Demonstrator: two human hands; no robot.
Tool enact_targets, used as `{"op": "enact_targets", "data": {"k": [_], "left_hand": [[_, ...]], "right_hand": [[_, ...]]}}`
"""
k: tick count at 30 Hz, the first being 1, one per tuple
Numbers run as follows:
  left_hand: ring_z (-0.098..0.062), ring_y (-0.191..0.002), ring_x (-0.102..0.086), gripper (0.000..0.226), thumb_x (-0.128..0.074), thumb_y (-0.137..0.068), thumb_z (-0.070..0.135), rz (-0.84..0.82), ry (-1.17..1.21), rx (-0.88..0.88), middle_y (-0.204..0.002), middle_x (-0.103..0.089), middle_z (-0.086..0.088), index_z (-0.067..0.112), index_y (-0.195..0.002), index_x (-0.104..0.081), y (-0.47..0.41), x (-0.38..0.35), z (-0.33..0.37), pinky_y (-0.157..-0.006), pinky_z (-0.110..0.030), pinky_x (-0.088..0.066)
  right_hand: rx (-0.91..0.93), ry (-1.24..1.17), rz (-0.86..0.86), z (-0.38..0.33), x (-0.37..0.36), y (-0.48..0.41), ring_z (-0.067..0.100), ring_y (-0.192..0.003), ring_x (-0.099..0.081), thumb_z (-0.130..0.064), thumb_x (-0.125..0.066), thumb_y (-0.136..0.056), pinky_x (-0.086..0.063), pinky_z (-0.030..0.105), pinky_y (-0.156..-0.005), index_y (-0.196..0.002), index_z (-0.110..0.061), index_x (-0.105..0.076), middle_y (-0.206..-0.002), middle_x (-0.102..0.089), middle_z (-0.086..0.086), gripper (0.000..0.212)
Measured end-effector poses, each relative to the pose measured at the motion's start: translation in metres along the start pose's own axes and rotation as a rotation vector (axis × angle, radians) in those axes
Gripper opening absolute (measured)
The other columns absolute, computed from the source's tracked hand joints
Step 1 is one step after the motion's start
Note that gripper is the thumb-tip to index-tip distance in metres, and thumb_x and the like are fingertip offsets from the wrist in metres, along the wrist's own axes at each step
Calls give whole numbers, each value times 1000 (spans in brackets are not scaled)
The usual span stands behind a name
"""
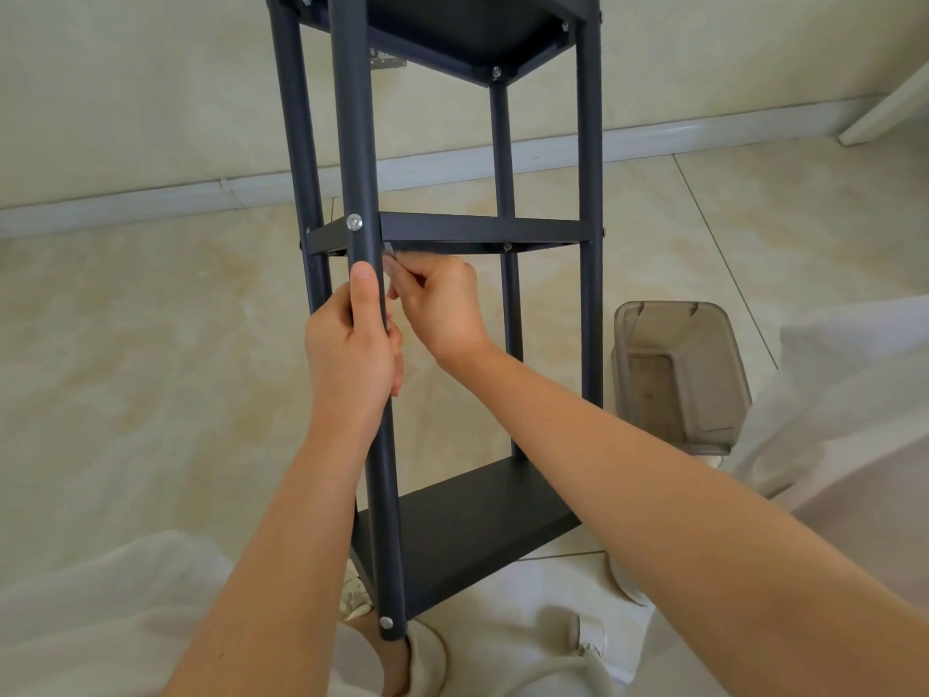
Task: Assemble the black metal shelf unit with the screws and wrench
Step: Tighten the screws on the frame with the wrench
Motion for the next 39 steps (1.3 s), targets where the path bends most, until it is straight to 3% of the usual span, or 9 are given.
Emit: {"op": "enact_targets", "data": {"k": [3,8,12,17,22,33,39], "left_hand": [[-18,-34,-41,65,-33,-102,59,-1,1,5,-49,-47,-5,2,-73,-49,0,0,-1,-36,-25,-36],[-16,-33,-40,60,-34,-96,64,-8,27,9,-47,-46,-1,14,-67,-50,3,1,1,-36,-23,-35],[-15,-33,-40,57,-35,-100,59,-9,29,14,-48,-46,-1,15,-67,-51,4,1,2,-36,-22,-35],[-14,-33,-40,55,-34,-103,55,-2,20,9,-47,-45,0,15,-69,-50,5,0,2,-35,-22,-36],[-16,-33,-39,55,-34,-104,54,-1,28,20,-49,-44,-3,16,-68,-50,6,1,4,-35,-23,-35],[-15,-34,-37,55,-35,-104,55,-20,44,25,-50,-44,-3,14,-69,-50,7,-2,5,-35,-23,-33],[-17,-33,-38,58,-35,-105,53,-15,50,19,-49,-43,-3,9,-70,-49,6,-3,4,-35,-22,-33]], "right_hand": [[-16,12,-8,-1,0,-3,14,-60,-60,-15,-58,-98,-51,25,-66,-73,1,-69,-65,-65,6,32],[-130,-20,-122,1,3,0,-3,-45,-50,-16,-57,-99,-41,18,-60,-57,-19,-60,-54,-57,-11,42],[-161,-6,-181,-5,12,5,2,-45,-44,-15,-55,-98,-38,19,-58,-68,-12,-67,-55,-56,-2,33],[-194,88,-245,-17,25,4,7,-46,-34,-13,-57,-93,-33,18,-51,-66,-6,-70,-42,-37,-9,30],[-218,131,-337,-29,27,6,16,-62,-41,-12,-59,-89,-39,28,-58,-66,-3,-70,-62,-45,8,27],[-169,84,-316,-33,36,6,14,-59,-38,-11,-59,-90,-36,26,-59,-68,-1,-70,-59,-42,5,27],[-154,140,-311,-37,36,1,8,-47,-32,-12,-60,-92,-31,21,-52,-73,0,-73,-46,-33,-7,26]]}}
Point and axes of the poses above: each hand's wrist, its own y-axis away from the middle knuckle, its own x-axis out of the back of the hand, z = x × y, the point moved 3 cm from there along -y, towards the middle knuckle
